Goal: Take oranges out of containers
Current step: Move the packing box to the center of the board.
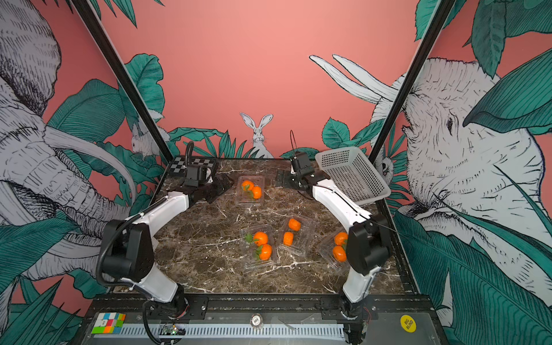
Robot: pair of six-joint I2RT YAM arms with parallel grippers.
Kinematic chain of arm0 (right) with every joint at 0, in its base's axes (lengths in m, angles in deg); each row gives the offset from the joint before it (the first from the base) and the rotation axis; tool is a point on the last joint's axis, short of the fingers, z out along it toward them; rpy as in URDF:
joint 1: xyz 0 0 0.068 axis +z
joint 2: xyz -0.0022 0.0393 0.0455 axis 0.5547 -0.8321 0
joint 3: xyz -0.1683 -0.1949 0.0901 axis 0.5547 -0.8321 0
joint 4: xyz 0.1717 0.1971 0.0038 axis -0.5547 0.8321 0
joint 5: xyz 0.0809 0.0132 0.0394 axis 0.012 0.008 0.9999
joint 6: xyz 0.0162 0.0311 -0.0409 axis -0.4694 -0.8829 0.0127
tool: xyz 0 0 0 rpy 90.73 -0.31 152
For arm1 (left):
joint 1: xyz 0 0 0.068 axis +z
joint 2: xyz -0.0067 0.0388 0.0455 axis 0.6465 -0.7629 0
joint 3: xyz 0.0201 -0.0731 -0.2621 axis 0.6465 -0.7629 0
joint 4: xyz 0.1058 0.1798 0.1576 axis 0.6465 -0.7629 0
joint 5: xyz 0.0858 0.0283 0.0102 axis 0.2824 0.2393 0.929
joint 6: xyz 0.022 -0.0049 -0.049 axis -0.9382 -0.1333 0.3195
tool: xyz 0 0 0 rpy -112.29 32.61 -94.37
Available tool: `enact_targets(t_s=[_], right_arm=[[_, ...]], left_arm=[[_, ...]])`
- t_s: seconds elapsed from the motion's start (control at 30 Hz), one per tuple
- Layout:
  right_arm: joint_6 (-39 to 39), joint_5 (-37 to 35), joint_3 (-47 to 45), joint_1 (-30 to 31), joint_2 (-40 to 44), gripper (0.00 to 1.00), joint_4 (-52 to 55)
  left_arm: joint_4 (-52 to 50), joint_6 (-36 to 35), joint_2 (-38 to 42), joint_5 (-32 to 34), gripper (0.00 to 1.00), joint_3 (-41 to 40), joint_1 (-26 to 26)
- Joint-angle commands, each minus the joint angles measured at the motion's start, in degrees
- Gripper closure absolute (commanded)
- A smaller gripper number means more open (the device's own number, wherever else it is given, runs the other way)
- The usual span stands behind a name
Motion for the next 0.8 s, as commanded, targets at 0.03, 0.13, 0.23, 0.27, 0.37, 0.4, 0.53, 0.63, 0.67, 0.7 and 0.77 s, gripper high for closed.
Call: enact_targets(t_s=[0.03,0.13,0.23,0.27,0.37,0.4,0.53,0.63,0.67,0.7,0.77], right_arm=[[1.60,-7.35,-13.92,-1.66,8.05,0.01,6.65],[0.02,-7.17,-21.23,-1.93,14.41,0.02,7.65],[-1.91,-6.18,-27.09,-1.93,18.74,0.01,7.29],[-2.60,-5.75,-28.47,-1.90,19.66,0.02,7.37],[-5.05,-3.85,-32.15,-1.53,21.01,0.02,5.93],[-6.13,-3.10,-33.18,-1.06,21.03,0.02,4.40],[-8.86,-2.11,-33.46,3.21,17.57,0.01,0.20],[-10.75,-2.10,-31.65,6.68,13.85,0.01,-1.44],[-11.48,-2.05,-31.28,7.76,12.85,0.02,-2.30],[-12.22,-2.04,-31.01,8.64,12.04,0.02,-3.03],[-14.14,-1.56,-30.46,10.10,10.54,0.02,-5.16]], left_arm=[[-5.54,-2.63,7.85,-0.52,0.01,-7.11,-4.40],[-5.03,-1.18,12.72,-1.25,0.01,-12.26,-7.38],[-3.68,1.20,17.80,-1.20,0.01,-17.84,-9.89],[-2.77,2.37,19.09,-1.46,0.01,-19.94,-10.54],[1.64,6.13,20.95,-3.58,0.01,-25.45,-12.11],[2.60,7.19,21.24,-4.14,0.01,-26.53,-12.66],[8.08,11.80,22.52,-4.24,0.01,-30.30,-15.83],[11.34,14.81,21.65,-3.62,0.01,-31.61,-18.43],[13.13,16.11,20.98,-3.72,0.01,-32.21,-19.28],[14.71,17.26,20.46,-3.98,0.01,-32.71,-19.83],[18.80,20.23,19.76,-3.91,0.01,-34.09,-21.05]])
